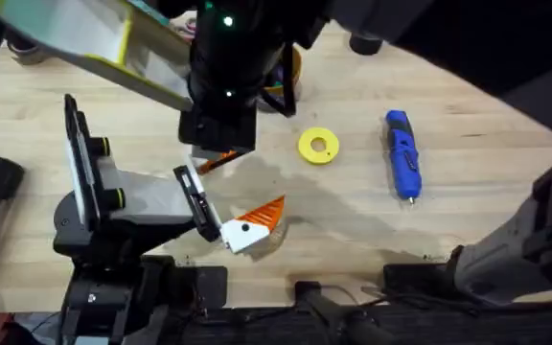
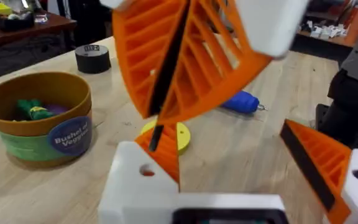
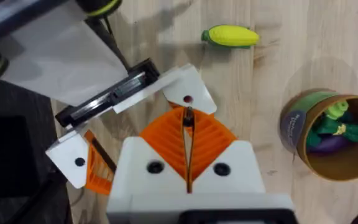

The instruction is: Pick up the gripper from the table and insert it into the empty holder that is missing its gripper. Then pick up a screw, insert it into the mounting hole, and use the screwdriver to tighten it. Finally, clean up the table by picking up the vegetable and placing it into the bucket.

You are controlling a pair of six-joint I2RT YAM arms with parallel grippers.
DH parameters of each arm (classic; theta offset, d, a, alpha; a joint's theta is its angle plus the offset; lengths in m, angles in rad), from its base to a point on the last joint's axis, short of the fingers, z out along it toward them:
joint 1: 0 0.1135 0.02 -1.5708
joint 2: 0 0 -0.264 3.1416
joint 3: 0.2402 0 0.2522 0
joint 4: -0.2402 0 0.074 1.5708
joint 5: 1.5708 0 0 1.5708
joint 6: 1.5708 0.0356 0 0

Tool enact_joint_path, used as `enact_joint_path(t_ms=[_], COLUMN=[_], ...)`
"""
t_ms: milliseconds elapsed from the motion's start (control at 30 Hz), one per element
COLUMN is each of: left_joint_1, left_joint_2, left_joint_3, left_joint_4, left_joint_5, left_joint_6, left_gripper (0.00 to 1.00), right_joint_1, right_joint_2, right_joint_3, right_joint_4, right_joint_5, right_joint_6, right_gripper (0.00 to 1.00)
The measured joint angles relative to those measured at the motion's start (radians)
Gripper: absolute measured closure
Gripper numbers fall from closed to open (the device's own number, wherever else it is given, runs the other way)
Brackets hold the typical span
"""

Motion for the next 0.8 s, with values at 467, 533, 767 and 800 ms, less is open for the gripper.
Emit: enact_joint_path(t_ms=[467, 533, 767, 800], left_joint_1=[0.0, 0.0, 0.0, 0.0], left_joint_2=[0.0, 0.0, 0.0, 0.0], left_joint_3=[0.0, 0.0, 0.0, 0.0], left_joint_4=[0.0, 0.0, 0.0, 0.0], left_joint_5=[0.0, 0.0, 0.0, 0.0], left_joint_6=[0.0, 0.0, 0.0, 0.0], left_gripper=[0.015, 0.015, 0.015, 0.015], right_joint_1=[0.0, 0.0, 0.0, 0.0], right_joint_2=[0.002, 0.008, 0.035, 0.036], right_joint_3=[0.0, 0.0, 0.0, 0.0], right_joint_4=[0.0, 0.0, 0.0, 0.0], right_joint_5=[-0.012, -0.013, -0.014, -0.014], right_joint_6=[0.0, 0.0, 0.003, 0.003], right_gripper=[0.995, 0.995, 0.995, 0.995])
